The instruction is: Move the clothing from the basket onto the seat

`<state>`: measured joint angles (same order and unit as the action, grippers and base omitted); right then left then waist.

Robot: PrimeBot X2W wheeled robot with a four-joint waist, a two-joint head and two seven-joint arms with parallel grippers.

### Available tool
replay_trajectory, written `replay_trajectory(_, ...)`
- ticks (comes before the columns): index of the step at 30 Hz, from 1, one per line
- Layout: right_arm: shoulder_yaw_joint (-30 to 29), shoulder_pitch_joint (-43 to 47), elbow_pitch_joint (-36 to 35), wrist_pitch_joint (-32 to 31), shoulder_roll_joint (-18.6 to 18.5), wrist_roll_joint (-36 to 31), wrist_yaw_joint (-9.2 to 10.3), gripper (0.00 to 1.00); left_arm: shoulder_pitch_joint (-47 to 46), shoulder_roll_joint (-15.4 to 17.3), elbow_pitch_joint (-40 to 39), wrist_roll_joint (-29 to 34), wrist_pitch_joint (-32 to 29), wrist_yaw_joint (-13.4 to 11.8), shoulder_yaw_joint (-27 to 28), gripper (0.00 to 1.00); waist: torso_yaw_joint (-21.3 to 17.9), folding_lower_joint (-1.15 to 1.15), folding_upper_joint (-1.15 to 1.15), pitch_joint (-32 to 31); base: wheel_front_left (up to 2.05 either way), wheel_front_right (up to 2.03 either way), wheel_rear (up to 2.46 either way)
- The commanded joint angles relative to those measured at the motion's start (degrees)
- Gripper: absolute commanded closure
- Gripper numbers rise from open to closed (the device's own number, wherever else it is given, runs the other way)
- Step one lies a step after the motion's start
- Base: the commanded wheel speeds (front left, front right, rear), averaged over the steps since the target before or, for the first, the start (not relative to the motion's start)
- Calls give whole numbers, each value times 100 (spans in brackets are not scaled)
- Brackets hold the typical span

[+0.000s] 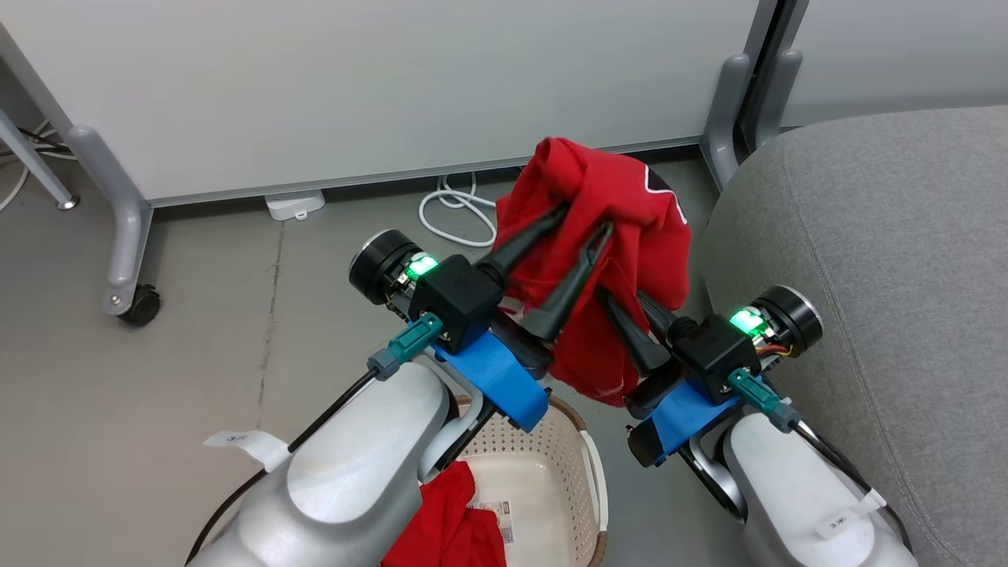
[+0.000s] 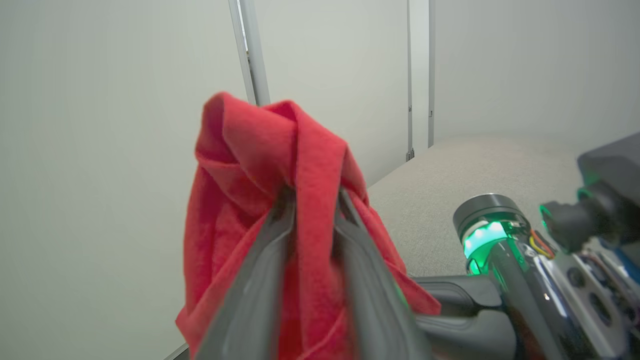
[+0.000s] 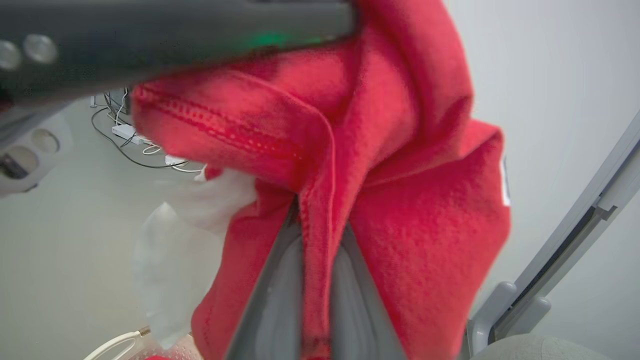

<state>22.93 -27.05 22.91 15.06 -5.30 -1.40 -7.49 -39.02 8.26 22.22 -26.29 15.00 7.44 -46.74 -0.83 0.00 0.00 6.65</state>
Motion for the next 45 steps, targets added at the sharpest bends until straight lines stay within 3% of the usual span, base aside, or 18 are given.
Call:
replay_trajectory(1,-14,7,-28,18,1,30,-2,100,2,-20,12,42,27,4,54,0,5,0,0,3,0,0,0)
replay_trajectory(25,-443,296,-141,19,50,138,-1,100,113,7,52,282,27,4,197,0,-152,0,0,102,0,0,0)
replay_trajectory(45,-1189,541,-513,19,74,73,-1,100,-9,88,192,414,22,5,-9,0,-1039,0,0,361,0,0,0)
